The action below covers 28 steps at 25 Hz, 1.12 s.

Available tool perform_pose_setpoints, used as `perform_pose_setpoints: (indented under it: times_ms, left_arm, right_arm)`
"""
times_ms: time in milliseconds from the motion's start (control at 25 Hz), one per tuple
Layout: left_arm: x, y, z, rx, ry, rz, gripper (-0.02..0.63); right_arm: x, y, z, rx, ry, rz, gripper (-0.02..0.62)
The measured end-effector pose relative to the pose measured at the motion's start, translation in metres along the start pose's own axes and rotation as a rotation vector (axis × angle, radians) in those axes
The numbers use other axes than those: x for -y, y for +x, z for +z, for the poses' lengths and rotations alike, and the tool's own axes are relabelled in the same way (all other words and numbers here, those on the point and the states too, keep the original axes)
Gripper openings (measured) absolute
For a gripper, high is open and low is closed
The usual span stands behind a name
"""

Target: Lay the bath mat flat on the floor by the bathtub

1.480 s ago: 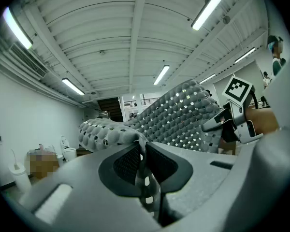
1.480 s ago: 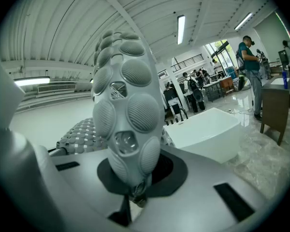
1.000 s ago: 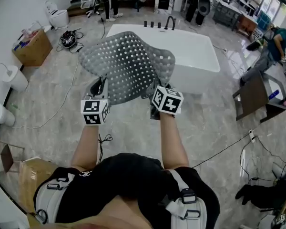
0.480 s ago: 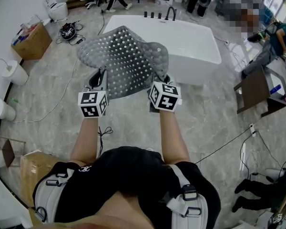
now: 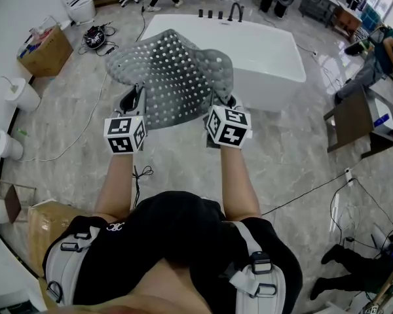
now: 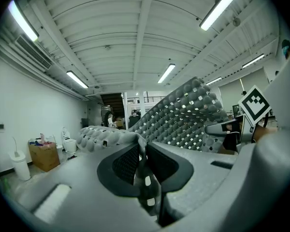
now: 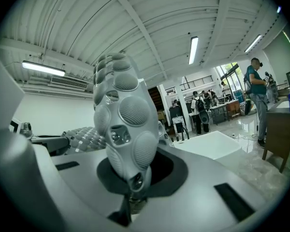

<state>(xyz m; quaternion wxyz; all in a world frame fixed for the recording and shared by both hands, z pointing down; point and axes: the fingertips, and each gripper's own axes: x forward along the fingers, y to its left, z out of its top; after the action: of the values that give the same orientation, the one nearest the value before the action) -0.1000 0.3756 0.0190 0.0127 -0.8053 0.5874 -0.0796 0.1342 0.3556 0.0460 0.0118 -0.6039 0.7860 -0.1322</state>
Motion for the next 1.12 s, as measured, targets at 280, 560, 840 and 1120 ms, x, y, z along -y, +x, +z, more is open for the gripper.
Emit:
perform_pose_setpoints:
  times_ms: [280,560,840,1120]
  left_arm:
    - [0.037,0.012,0.007,0.011,0.008,0.023,0.051]
    - [0.069,0.017,0.008,0.006,0.001,0.034,0.054]
    - [0.071,0.032,0.007,0.011,-0.004,0.040,0.054]
    - [0.058,0.068,0.005,0.023,-0.009,0.020,0.054]
  right_arm:
    - [0.036,-0.008,0.005,0.021,-0.022,0.014,0.020]
    - [0.064,-0.014,0.008,0.030,-0.064,0.028,0.020]
    - [0.076,-0.003,0.007,0.029,-0.068,0.034,0.020]
    - [0.085,0.028,0.008,0.027,-0.058,0.025,0.020]
